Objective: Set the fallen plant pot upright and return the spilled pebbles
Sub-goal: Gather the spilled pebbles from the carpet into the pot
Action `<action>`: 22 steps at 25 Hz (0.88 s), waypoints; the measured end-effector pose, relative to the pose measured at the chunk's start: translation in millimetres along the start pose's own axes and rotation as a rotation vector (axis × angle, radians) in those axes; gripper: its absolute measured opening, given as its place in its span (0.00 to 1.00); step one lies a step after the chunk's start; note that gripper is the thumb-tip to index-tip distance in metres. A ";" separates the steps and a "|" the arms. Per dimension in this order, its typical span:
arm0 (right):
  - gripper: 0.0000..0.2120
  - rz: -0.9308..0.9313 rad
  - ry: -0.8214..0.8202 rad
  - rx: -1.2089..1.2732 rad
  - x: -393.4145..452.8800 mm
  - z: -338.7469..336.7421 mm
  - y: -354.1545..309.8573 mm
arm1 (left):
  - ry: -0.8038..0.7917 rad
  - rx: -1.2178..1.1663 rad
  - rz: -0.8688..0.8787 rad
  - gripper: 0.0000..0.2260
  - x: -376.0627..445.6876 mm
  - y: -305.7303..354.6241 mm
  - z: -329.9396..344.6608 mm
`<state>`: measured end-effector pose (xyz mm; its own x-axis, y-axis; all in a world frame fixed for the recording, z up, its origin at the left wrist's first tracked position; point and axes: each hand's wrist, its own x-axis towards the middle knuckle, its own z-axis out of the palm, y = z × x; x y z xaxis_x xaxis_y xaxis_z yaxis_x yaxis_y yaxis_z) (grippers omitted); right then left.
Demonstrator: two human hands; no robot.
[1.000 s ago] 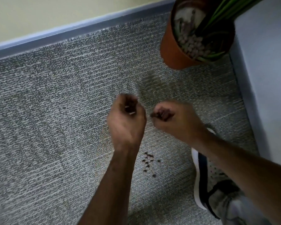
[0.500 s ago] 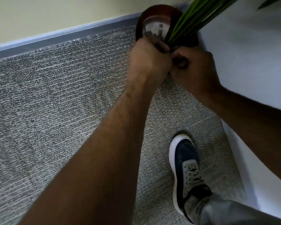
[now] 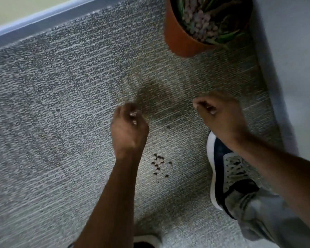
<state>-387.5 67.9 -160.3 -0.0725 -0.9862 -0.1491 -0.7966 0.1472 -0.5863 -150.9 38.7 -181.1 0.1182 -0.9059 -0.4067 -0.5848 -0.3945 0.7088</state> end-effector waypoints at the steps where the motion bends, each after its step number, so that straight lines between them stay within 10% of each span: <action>1: 0.08 0.051 -0.115 -0.005 -8.6 13.0 1.6 | -0.070 0.115 -0.075 0.15 -13.2 -29.1 -4.1; 6: 0.19 0.208 -0.573 -0.136 -21.9 61.9 -6.0 | -0.310 0.362 -0.084 0.23 -55.9 -100.6 -12.0; 16: 0.07 -0.206 -0.804 -0.470 0.7 107.3 -59.2 | -0.340 0.381 0.043 0.12 -76.2 -115.7 5.8; 22: 0.14 -0.156 -0.558 -0.299 17.3 114.8 -64.7 | -0.172 0.185 0.027 0.07 -60.8 -105.6 3.9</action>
<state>-268.3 50.0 -216.4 0.3157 -0.7945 -0.5187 -0.9110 -0.1009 -0.4000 -99.5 136.1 -233.5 -0.0282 -0.8701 -0.4921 -0.7247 -0.3213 0.6095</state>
